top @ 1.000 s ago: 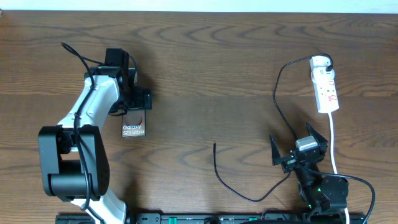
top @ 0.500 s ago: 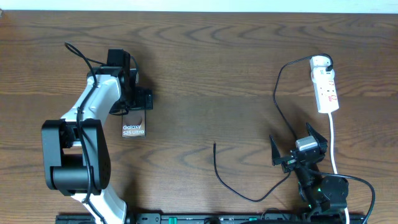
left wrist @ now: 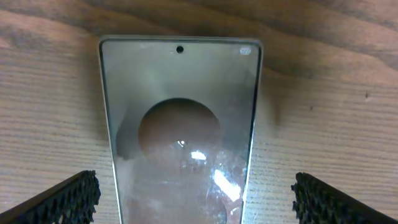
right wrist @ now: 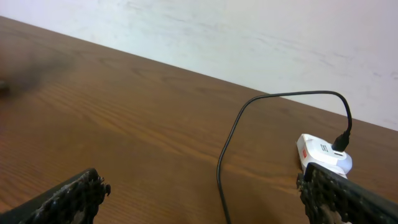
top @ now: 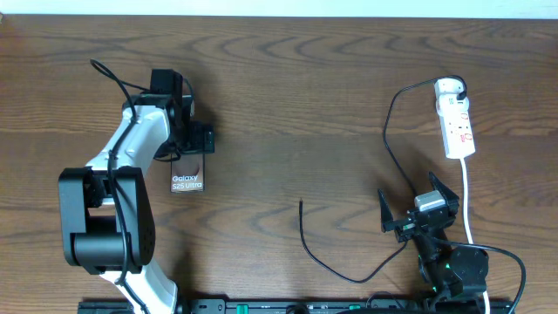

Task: Plug charger to phone and switch on socket
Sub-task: 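Lower the left gripper and close it on the phone's long edges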

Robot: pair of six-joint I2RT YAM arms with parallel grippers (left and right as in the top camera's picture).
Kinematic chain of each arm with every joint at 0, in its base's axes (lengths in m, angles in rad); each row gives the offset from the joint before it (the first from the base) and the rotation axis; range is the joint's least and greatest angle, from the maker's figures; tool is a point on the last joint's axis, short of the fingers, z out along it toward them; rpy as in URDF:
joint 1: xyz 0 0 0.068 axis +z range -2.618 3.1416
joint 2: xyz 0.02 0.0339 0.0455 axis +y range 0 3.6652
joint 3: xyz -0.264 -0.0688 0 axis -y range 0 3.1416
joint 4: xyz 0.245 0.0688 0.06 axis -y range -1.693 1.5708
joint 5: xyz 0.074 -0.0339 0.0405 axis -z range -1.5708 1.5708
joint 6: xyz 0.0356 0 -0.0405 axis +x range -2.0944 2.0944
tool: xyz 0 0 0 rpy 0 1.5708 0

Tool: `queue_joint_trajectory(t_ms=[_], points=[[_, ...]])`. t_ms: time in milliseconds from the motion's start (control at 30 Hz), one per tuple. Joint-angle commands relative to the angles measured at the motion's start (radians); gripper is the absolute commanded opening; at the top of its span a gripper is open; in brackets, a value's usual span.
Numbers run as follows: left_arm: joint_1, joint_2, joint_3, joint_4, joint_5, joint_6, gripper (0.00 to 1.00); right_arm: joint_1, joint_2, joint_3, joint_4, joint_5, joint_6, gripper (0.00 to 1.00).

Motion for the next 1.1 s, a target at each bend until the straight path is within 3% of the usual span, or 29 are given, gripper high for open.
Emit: queue_joint_trajectory(t_ms=[0,1067], points=[[0.003,0.016,-0.034,0.011,-0.005,-0.001,0.98,0.003,-0.005,-0.002,-0.003,0.000,0.015,0.99],[0.003,0.016,-0.092,0.056,-0.006,0.004,0.98,0.003,-0.005,-0.002,-0.003,0.000,0.015,0.99]])
